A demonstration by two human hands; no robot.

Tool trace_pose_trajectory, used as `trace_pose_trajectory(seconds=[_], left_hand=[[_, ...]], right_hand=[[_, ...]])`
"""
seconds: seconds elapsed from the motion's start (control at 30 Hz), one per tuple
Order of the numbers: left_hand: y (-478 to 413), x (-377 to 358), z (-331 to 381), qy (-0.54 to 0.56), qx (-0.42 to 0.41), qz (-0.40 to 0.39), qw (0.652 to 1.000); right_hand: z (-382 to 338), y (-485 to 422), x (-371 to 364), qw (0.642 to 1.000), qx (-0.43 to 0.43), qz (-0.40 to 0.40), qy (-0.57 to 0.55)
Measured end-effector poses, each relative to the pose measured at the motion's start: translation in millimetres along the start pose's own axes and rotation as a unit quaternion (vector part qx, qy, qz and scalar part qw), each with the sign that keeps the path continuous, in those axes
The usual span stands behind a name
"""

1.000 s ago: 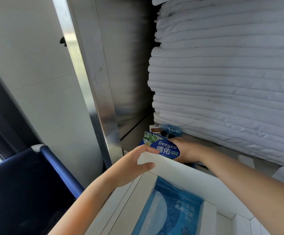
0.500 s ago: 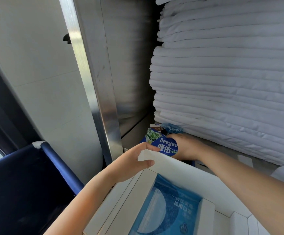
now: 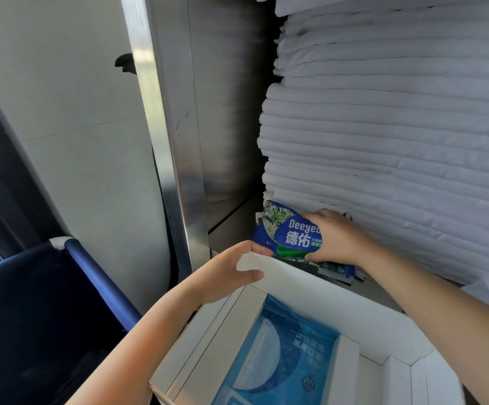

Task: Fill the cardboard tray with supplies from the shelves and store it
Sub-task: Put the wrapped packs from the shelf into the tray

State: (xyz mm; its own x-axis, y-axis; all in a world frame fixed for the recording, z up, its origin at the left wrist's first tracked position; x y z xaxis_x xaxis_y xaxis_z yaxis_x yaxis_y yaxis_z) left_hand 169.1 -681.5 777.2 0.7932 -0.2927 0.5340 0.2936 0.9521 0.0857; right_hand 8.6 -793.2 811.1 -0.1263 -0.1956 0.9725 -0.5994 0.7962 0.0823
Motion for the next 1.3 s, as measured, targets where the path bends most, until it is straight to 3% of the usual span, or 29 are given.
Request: trace_pose_trajectory(seconds=[0.27, 0.57, 0.87, 1.3], left_hand=[[-0.9, -0.1, 2.0, -0.012, -0.003, -0.003, 1.0], [0.4, 1.1, 9.0, 0.005, -0.017, -0.012, 1.0], [-1.3, -0.1, 8.0, 0.018, -0.029, -0.017, 0.999], [0.1, -0.1, 10.5, 0.019, -0.06, -0.018, 0.998]], right_hand=[[11.2, 57.7, 58.8, 0.997, -0.055, 0.045, 0.042], [-6.5, 134.9, 76.3, 0.995, -0.079, 0.05, -0.014], [-78.6, 178.5, 17.8, 0.998, 0.039, -0.043, 0.038], [-127.0, 171.4, -57.3, 0.967, 0.167, -0.179, 0.072]])
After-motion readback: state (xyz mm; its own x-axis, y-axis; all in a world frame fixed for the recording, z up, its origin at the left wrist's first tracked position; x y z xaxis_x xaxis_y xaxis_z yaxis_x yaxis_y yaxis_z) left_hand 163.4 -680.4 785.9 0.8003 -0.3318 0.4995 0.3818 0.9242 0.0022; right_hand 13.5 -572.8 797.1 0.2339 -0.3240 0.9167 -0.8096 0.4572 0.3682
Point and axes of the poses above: each hand's wrist, its own y-axis away from the middle knuckle, its own x-axis out of the back of the hand, z = x × y, the point moved 10 cm from there along -y, towards the middle knuckle, and after that the axes turned 9 degrees about -z, right-handed, at the moved point
